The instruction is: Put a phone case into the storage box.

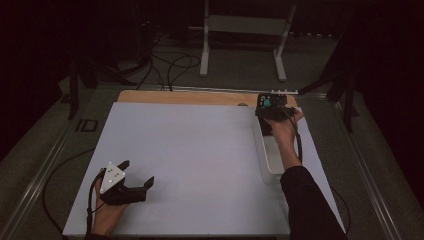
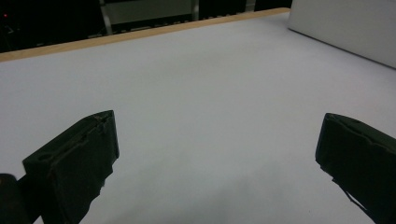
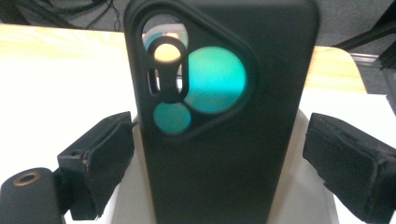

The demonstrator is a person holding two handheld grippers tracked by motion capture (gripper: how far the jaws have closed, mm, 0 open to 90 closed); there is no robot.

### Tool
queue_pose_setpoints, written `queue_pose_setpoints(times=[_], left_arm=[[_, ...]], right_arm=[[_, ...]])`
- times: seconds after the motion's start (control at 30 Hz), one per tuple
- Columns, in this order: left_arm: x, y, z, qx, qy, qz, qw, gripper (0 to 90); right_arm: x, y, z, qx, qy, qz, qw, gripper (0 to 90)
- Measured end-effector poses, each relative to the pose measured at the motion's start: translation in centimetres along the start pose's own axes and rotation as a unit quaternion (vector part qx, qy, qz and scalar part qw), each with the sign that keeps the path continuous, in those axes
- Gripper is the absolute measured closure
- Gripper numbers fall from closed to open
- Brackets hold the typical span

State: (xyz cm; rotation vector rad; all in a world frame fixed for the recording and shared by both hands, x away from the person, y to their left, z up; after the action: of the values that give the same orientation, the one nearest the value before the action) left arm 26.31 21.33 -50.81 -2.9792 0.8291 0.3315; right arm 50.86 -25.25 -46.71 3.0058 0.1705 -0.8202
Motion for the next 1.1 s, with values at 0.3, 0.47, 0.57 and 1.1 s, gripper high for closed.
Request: queue_pose_setpoints(times=[0.3, 0.47, 0.57, 1.1], left_arm=[[0.0, 0.0, 0.0, 0.000, 0.000, 0.001, 1.0000, 0.0], [0.1, 0.1, 0.0, 0.001, -0.003, 0.002, 1.0000, 0.0], [0.0, 0.0, 0.0, 0.000, 0.000, 0.000, 1.0000, 0.0], [0.1, 0.0, 0.0, -0.003, -0.002, 0.001, 1.0000, 0.0]], right_arm=[[-0.6, 0.2, -0.4, -0.002, 0.015, -0.008, 0.9999, 8.6], [-1.0, 0.0, -0.4, -0.002, 0.019, -0.014, 0.9997, 8.6], [-1.5, -0.3, -0.5, -0.006, 0.024, -0.024, 0.9994, 8.6], [-6.8, -2.1, 0.6, -0.031, 0.069, -0.112, 0.9909, 8.7]])
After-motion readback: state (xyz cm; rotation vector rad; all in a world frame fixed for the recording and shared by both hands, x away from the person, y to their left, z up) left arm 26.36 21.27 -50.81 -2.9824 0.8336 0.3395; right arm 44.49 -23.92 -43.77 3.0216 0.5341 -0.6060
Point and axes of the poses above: each handheld gripper's, and its own axes: x roughly forward along the jaws, z roughly out of its underside, y roughly to its right, the point moved 3 cm from there along x, roughly forward along the jaws, and after that the axes turned 12 degrees about y, right-handed, at the moved point
